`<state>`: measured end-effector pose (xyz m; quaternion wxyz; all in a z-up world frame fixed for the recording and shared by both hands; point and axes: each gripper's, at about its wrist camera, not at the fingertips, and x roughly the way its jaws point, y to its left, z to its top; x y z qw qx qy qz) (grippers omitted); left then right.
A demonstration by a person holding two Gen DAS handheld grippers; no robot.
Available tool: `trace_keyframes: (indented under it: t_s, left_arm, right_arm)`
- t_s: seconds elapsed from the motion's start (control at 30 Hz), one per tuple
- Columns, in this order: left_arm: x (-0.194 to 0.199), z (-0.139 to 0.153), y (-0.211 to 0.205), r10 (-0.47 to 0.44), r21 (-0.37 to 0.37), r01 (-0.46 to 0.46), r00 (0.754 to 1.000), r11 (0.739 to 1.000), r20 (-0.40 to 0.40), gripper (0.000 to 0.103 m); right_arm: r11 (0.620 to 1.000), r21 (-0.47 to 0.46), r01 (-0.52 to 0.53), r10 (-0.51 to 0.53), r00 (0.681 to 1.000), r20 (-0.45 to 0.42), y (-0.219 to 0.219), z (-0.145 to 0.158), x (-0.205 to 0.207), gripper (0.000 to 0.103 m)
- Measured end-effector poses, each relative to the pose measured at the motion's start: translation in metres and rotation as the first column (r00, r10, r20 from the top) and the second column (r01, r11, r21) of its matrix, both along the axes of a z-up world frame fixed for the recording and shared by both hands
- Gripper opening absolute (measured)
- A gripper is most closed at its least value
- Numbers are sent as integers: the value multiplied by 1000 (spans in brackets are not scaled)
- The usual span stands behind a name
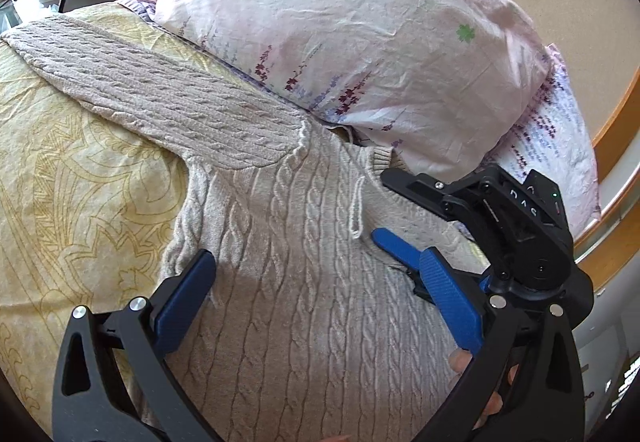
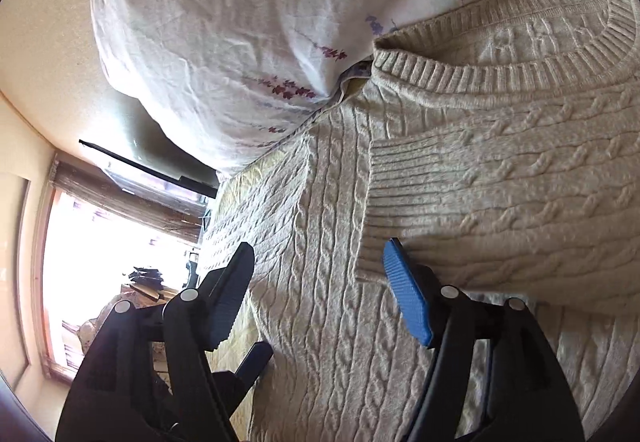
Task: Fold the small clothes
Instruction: 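Lay the sleeve on the sweater and open the right tool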
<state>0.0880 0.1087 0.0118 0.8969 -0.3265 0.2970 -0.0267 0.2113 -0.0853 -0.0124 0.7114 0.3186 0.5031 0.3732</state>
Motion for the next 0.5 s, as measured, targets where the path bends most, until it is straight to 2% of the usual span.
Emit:
trace_keyframes:
  t_s: [0.07,0.1,0.17,0.23,0.3,0.33,0.43,0.5]
  left_arm:
    - [-9,2,6,-39,-42,41,998,998,41,101]
    - [-14,3,11,-39,-36,41,998,999,40,101]
    - [-22,6,26,-39,-24,40,999,999,28,101]
    - [-25,8,48,-33,-9,33,999,999,-22,101]
    - [-24,8,75,25,50,-19,993,999,-112,101]
    - [-24,8,90,45,54,-39,991,998,-126,101]
    - [-21,4,134,116,42,-109,971,993,-209,101]
    - [-16,3,156,126,14,-126,960,992,-251,101]
  right_arm:
    - [1000,0,-8,8,1000,16,-12,8,-11,69]
    - [1000,-9,-1,1,999,45,-21,13,-18,71]
    - [999,-26,40,-37,991,132,-47,25,-34,84]
    - [996,-17,82,-76,973,217,-71,32,-49,87]
    - [994,26,108,-111,958,263,-91,31,-59,87]
    - [991,55,118,-129,951,280,-100,30,-62,87]
    - [986,104,129,-155,938,310,-110,26,-67,87]
    - [987,113,112,-142,941,308,-112,26,-66,87]
